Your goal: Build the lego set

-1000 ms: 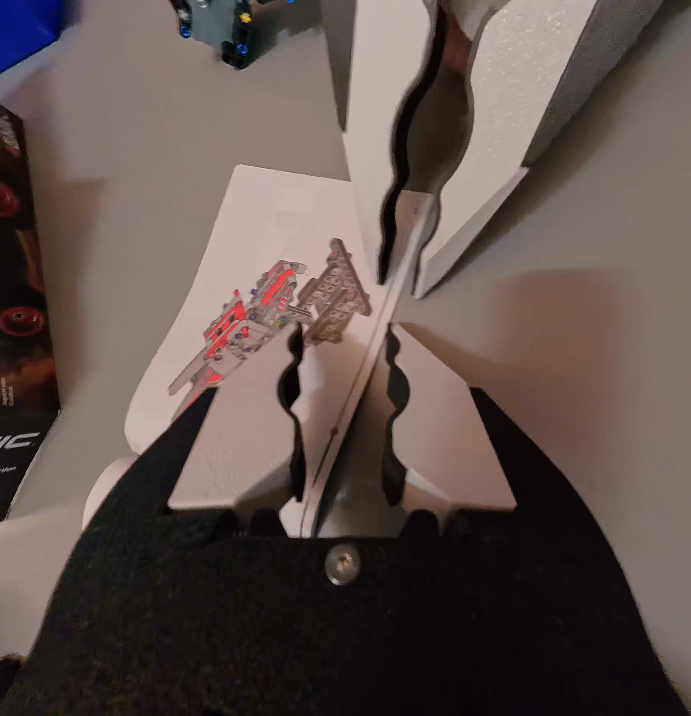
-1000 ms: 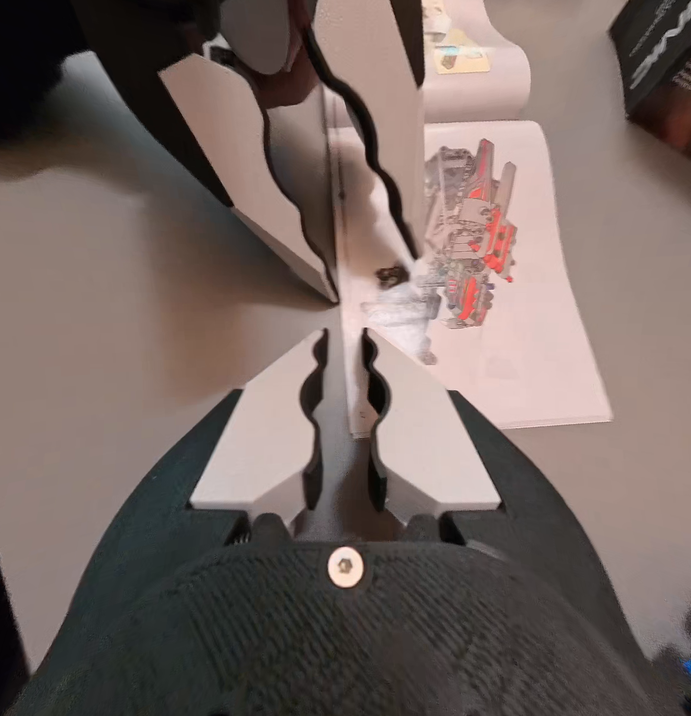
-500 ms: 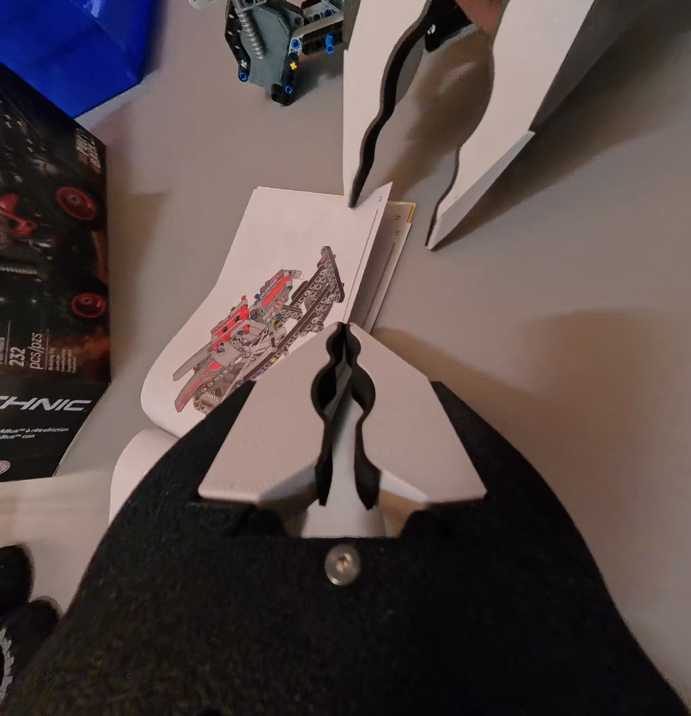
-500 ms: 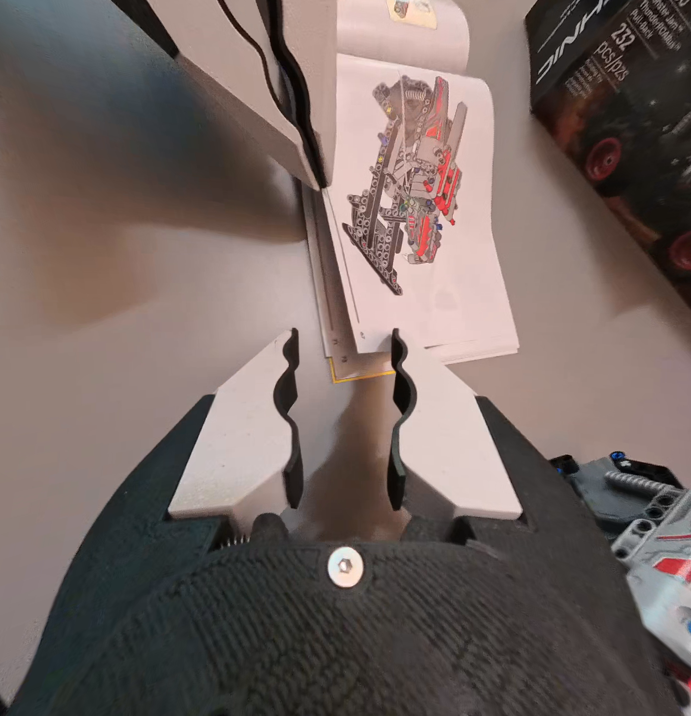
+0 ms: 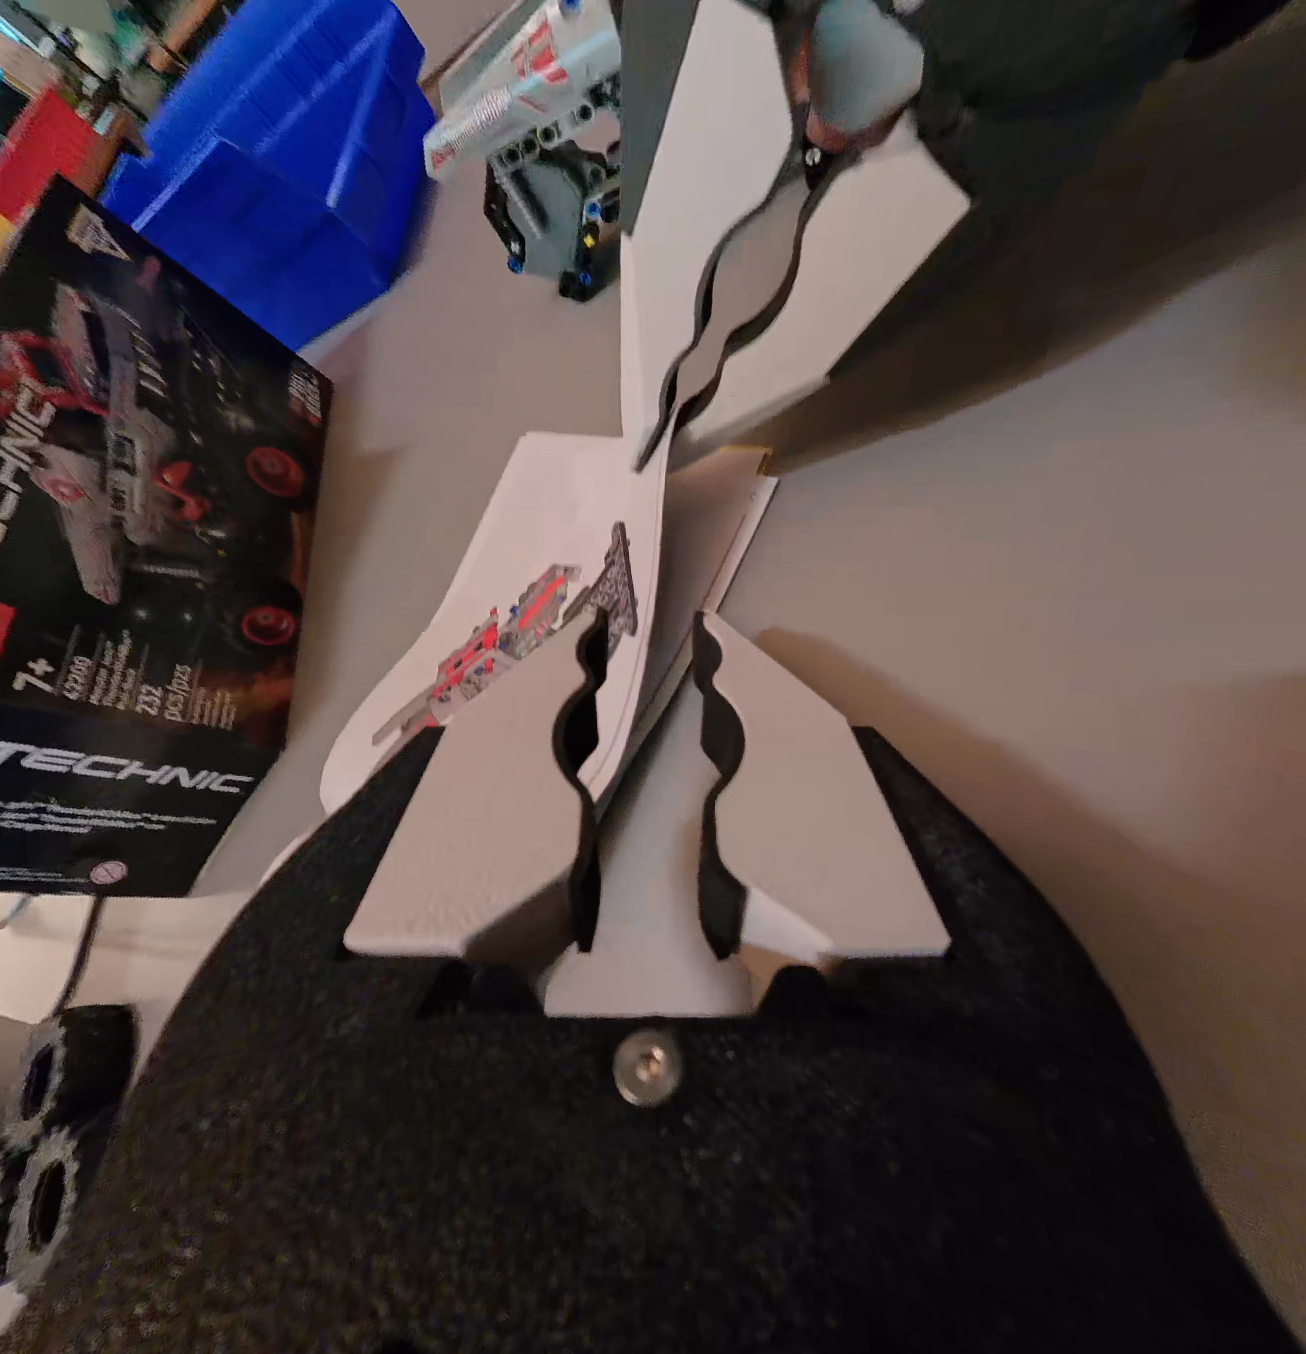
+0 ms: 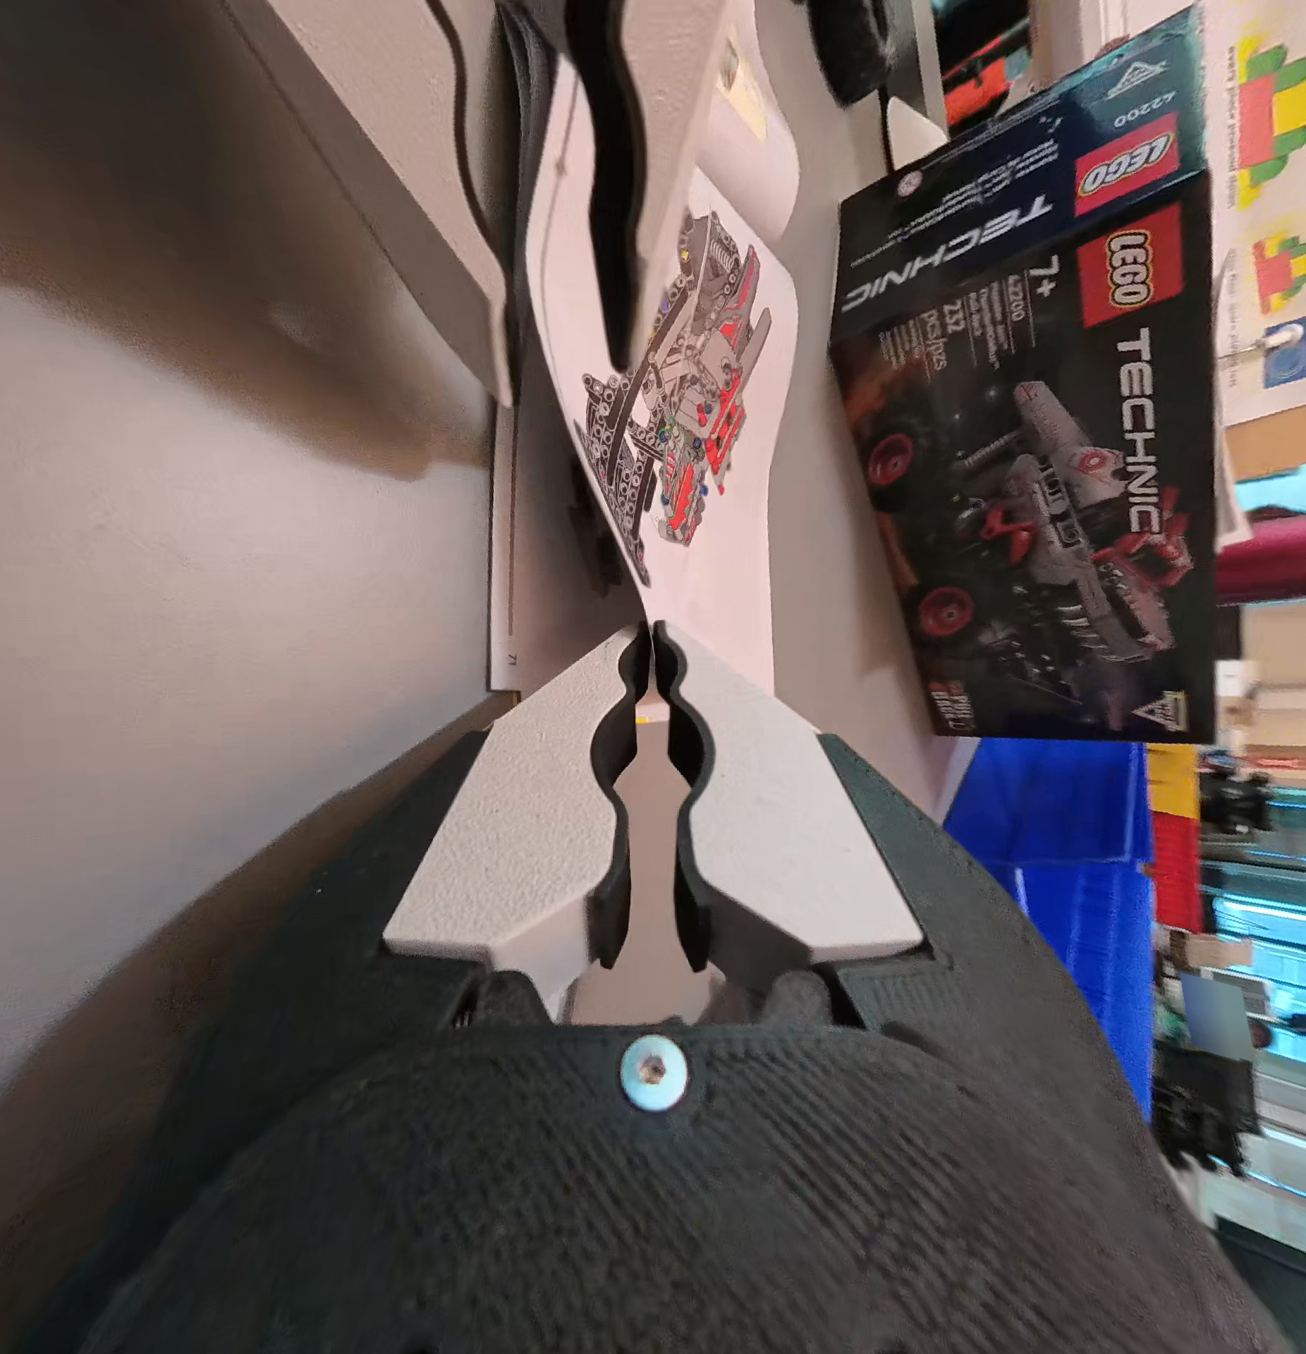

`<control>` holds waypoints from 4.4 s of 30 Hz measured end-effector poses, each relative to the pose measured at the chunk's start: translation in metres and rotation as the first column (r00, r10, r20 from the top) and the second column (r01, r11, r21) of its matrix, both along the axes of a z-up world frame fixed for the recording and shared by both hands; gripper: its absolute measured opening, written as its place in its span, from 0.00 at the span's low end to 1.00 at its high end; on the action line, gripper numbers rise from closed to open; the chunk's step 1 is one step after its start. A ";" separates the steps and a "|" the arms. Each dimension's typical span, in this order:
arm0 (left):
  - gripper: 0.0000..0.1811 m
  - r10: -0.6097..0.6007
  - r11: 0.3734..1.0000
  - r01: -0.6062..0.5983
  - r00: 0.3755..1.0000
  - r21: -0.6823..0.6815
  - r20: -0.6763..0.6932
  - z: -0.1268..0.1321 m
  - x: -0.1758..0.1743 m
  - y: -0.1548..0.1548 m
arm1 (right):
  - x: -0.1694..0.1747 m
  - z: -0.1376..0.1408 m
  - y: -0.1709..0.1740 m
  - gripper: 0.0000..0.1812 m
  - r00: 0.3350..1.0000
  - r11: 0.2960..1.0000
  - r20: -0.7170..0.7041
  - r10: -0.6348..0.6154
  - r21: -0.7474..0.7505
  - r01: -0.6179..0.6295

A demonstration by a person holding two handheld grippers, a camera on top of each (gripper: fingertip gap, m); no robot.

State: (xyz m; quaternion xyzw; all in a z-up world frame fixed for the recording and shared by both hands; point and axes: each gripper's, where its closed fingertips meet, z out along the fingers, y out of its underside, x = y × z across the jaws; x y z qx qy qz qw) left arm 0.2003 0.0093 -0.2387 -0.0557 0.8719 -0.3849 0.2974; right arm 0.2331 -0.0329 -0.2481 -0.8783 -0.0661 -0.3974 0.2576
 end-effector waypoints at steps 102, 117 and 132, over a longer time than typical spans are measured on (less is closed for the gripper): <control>0.13 0.137 0.987 -0.096 0.915 -0.126 0.379 0.058 0.009 -0.003 | -0.002 0.071 0.027 0.00 0.527 0.298 -0.700 0.482 0.696 0.653; 0.23 -0.001 0.774 -0.328 0.855 -0.542 -0.518 0.095 0.038 0.012 | -0.012 0.083 0.062 0.00 0.866 0.582 -0.428 0.257 0.784 0.215; 0.23 0.158 0.783 -0.436 0.829 -0.444 -0.536 0.091 0.052 0.012 | -0.012 0.076 0.073 0.00 0.998 0.849 -0.064 0.029 0.529 0.009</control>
